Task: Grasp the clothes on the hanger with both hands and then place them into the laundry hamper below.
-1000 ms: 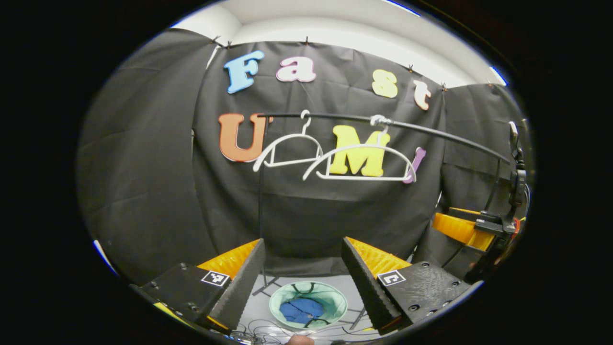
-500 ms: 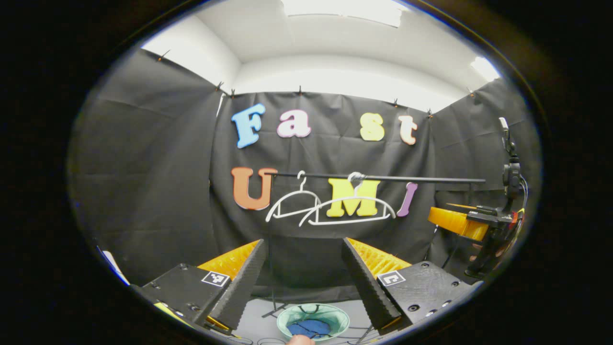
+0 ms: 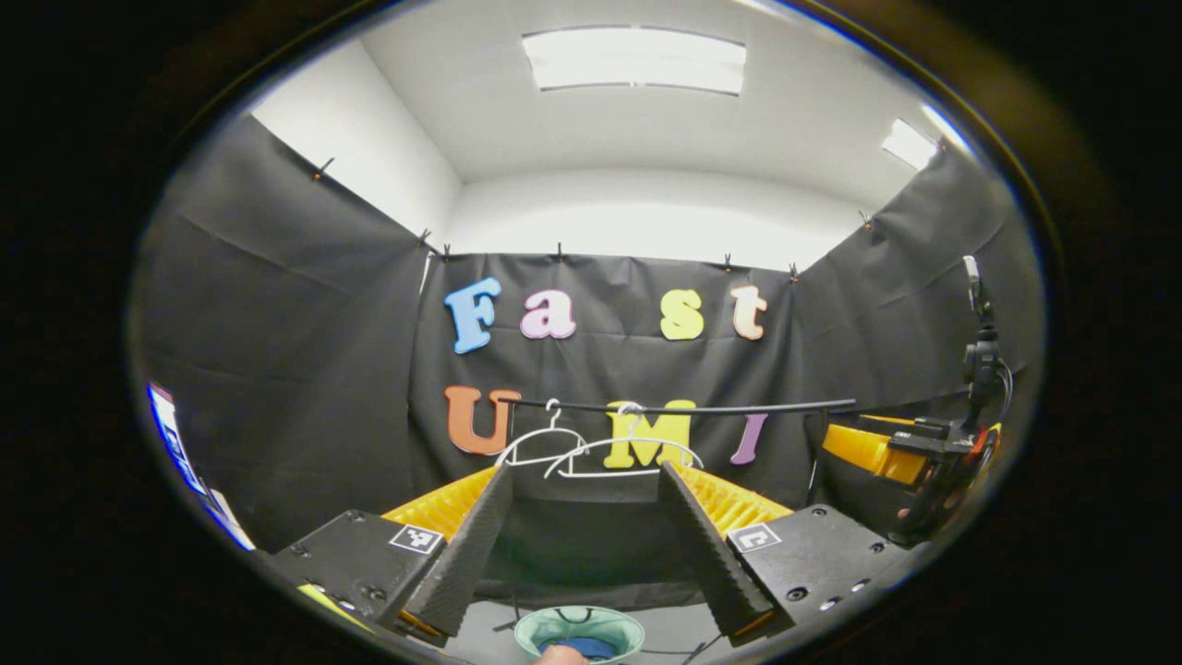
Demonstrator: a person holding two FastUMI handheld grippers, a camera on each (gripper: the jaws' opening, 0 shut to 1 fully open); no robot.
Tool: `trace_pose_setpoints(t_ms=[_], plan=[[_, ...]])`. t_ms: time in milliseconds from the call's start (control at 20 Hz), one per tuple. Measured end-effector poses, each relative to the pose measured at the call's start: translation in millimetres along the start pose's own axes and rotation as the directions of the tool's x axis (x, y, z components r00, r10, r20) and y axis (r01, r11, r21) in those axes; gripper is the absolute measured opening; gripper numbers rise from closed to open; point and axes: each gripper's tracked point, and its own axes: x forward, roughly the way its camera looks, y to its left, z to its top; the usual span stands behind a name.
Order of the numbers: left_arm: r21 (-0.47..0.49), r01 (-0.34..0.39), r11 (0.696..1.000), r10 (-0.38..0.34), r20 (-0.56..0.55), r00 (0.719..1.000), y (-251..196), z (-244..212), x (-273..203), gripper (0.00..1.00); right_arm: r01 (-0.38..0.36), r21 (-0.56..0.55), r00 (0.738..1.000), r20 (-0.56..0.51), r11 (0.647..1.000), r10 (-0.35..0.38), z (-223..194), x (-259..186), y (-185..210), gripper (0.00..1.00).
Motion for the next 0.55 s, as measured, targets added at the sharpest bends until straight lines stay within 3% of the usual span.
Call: trace_pose_setpoints(t_ms=[350,550], plan=[[0.031,-0.022,0.999,0.022,0.004,1.000,-4,21,-26,1.00,-0.031,-0.006,0.999,0.043,0.999,0.032,28,-42,11,0.99],[0.062,0.004,0.998,-0.006,0.022,1.000,-10,27,-30,1.00,-0.025,0.001,0.997,0.075,1.000,0.025,36,-47,14,0.99]])
